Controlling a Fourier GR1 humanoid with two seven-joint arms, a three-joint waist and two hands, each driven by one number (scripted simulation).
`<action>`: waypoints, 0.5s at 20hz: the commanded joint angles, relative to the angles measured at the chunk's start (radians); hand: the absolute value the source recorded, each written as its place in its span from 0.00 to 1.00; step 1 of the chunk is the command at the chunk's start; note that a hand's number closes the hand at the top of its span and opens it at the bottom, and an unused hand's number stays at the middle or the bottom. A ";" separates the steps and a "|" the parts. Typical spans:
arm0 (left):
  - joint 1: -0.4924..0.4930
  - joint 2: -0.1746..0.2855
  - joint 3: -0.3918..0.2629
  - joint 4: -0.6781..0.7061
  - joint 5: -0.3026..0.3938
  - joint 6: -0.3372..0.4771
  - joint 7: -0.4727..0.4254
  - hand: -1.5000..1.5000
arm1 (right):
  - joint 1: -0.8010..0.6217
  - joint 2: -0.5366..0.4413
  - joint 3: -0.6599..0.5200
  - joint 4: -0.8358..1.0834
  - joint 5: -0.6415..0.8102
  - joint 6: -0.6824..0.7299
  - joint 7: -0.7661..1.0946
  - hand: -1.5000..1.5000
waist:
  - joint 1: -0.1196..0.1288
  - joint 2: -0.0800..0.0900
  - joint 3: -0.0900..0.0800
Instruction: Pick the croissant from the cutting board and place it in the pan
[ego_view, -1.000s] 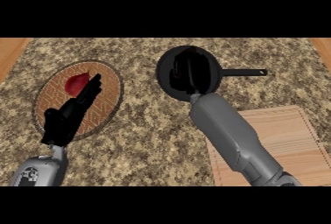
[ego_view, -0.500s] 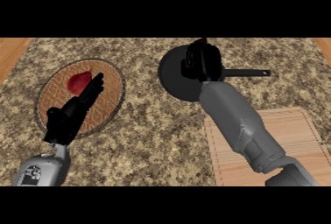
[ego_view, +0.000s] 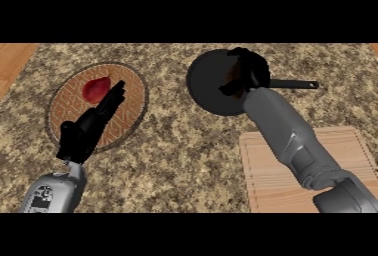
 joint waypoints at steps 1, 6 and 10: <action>-0.014 -0.010 -0.007 0.017 -0.008 0.001 -0.018 0.50 | 0.002 -0.022 -0.085 -0.016 -0.081 0.019 -0.113 0.00 | 0.004 0.006 0.001; -0.021 -0.013 -0.005 0.004 -0.004 0.004 0.002 0.50 | 0.019 -0.027 -0.229 -0.100 -0.228 0.012 -0.269 0.00 | 0.006 0.012 0.004; -0.003 0.006 0.006 -0.015 0.003 -0.010 -0.005 0.50 | 0.067 -0.050 -0.341 -0.123 -0.351 0.114 -0.402 0.00 | 0.000 0.003 0.003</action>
